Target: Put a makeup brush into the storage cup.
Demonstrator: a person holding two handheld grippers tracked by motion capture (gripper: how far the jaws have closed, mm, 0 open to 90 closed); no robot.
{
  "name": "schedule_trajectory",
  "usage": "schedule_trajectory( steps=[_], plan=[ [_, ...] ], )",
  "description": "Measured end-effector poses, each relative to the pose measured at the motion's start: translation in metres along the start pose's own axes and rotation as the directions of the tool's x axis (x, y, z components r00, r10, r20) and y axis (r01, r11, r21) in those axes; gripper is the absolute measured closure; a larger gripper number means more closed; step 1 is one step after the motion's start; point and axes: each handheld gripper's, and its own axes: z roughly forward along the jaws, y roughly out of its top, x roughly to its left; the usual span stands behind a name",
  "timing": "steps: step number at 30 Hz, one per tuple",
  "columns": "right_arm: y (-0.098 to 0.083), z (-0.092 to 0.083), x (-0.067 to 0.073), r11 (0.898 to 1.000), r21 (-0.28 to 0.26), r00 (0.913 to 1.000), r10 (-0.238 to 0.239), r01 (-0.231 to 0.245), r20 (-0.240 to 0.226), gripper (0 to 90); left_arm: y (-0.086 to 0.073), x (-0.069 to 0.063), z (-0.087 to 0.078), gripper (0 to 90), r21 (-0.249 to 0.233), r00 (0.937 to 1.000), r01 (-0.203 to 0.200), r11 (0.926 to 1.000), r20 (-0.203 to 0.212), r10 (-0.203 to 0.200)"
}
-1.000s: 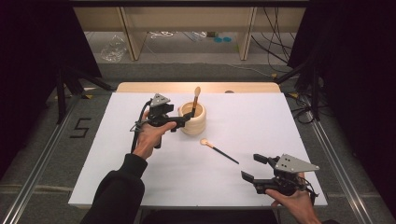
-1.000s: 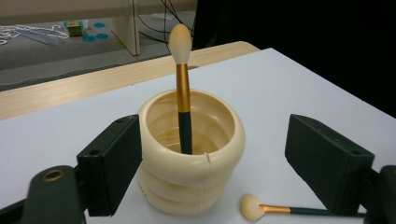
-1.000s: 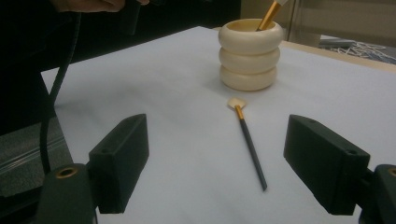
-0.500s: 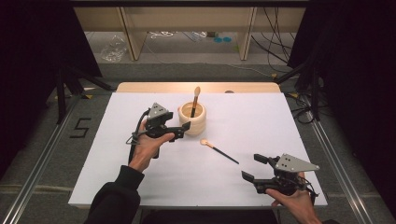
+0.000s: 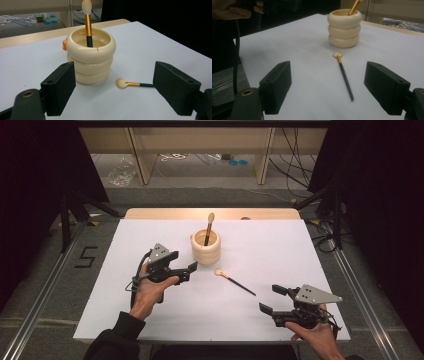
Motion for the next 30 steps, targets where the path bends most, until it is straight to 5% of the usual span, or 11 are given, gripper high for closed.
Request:
schedule_trajectory(
  steps=[2,12,16,30],
  plan=[
    [0.0,0.0,0.001,1.0,-0.012,0.9999,0.013,-0.013,-0.012,23.0,-0.005,-0.003,-0.004,18.4,0.004,0.9999,0.011,0.9999,0.005,-0.011],
    [0.001,0.0,0.002,1.0,0.005,1.0,0.005,-0.005,0.001,22.9,-0.027,-0.02,-0.025,18.2,0.034,0.9977,-0.066,0.9972,0.013,0.066],
    [0.001,0.0,0.001,1.0,0.015,0.9995,0.012,-0.011,-0.028,22.9,-0.031,-0.023,-0.032,18.2,0.03,0.9978,-0.066,0.9973,0.002,0.066],
    [0.0,0.0,0.002,1.0,-0.007,0.9997,0.022,-0.022,-0.013,22.8,-0.049,-0.039,-0.037,18.2,0.055,0.9959,-0.09,0.9944,0.015,0.09]
  ],
)
